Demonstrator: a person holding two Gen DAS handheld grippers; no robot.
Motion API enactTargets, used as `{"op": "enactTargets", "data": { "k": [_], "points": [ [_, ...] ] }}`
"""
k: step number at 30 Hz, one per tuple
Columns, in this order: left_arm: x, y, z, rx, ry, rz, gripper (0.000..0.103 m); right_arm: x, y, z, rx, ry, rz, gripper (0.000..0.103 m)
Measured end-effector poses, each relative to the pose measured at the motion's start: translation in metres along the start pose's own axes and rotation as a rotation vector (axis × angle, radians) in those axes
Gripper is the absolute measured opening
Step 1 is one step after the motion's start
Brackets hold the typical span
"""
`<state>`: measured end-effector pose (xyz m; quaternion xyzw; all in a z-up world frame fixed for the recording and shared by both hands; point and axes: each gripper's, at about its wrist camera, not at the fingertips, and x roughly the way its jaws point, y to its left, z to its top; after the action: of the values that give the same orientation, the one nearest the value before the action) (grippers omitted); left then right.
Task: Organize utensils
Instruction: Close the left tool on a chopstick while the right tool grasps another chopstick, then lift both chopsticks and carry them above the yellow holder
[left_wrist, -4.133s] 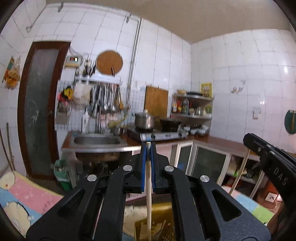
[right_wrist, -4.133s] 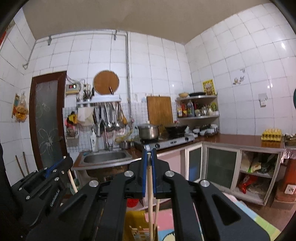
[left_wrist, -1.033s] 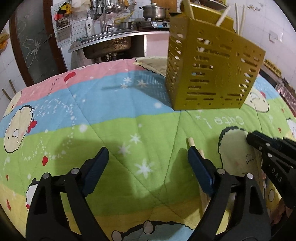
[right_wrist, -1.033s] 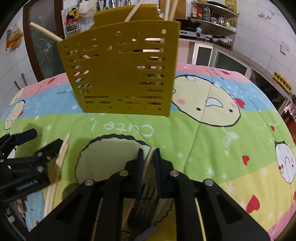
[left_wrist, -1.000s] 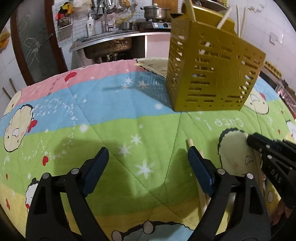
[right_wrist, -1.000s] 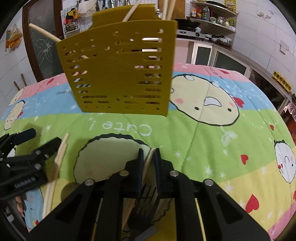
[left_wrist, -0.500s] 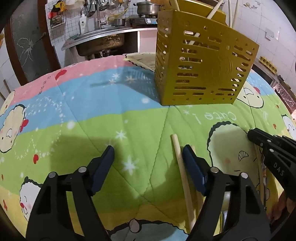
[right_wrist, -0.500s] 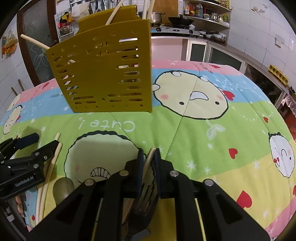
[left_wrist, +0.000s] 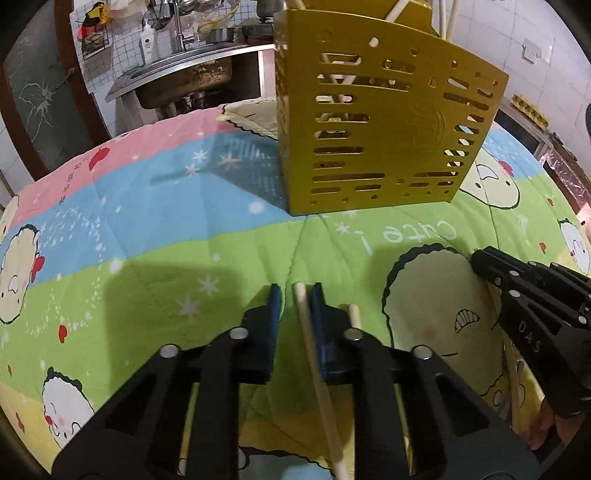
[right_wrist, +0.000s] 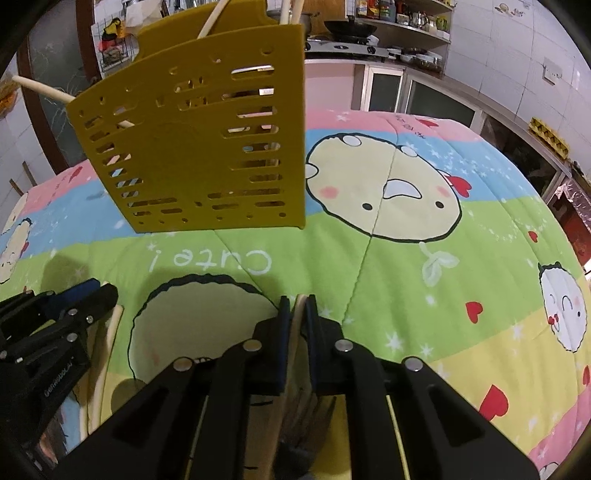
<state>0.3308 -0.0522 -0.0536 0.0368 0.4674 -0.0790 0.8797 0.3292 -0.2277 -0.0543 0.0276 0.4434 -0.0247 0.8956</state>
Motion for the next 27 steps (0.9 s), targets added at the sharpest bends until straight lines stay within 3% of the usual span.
{"op": "enactTargets", "data": {
  "k": [6,11,27],
  "points": [
    [0.0,-0.002,0.001,-0.004,0.0,-0.012,0.006,-0.006,0.003,0.003,0.012,-0.011,0.009,0.007],
    [-0.012,0.008,0.003,-0.04,-0.049,-0.03,0.005,-0.024,-0.001,0.004,0.03,-0.069,0.035,0.006],
    [-0.131,0.028,0.019,-0.104,-0.419,-0.048,0.005,-0.106,-0.014,0.015,0.061,-0.337,0.087,0.006]
  ]
}}
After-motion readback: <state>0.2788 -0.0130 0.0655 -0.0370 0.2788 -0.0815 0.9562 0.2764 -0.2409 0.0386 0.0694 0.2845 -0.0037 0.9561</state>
